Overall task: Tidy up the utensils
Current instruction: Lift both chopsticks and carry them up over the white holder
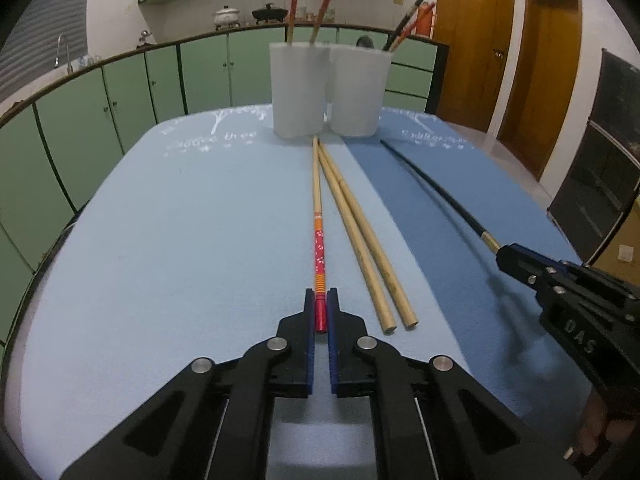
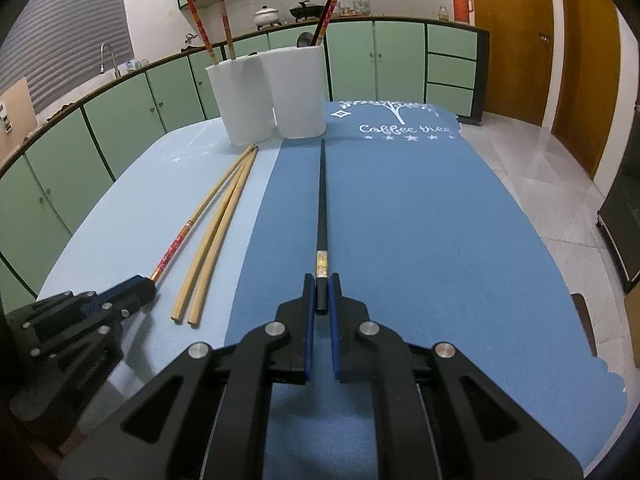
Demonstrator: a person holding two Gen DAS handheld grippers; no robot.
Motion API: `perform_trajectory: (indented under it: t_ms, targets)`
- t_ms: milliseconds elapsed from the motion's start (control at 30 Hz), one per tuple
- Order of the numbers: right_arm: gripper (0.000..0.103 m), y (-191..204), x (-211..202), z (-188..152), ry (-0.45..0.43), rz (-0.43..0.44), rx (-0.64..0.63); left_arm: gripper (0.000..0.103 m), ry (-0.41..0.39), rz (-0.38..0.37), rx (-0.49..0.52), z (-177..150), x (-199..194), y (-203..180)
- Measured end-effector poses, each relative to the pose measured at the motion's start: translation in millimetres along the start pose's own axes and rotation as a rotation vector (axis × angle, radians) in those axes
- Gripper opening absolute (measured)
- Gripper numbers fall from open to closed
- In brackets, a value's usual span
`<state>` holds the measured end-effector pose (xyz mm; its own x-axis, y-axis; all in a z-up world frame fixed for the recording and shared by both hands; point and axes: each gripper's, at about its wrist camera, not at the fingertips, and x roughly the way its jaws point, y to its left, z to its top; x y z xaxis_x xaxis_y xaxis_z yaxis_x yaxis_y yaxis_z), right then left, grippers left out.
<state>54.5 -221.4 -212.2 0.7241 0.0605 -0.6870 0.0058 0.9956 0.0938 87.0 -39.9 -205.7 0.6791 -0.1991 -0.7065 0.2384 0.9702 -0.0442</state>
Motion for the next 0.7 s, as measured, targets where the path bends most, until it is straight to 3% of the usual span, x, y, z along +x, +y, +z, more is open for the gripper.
perform_trajectory:
  t_ms: [267, 700]
  targets:
    - [0.006, -4, -22, 20, -0.044, 0.003, -0.004, 0.005, -0.101, -0.007, 0.031, 24, -44, 1]
    - [0.006, -16, -75, 86, -0.174, 0.033, 0.004, 0.005, -0.256, -0.015, 0.057, 89, -104, 4]
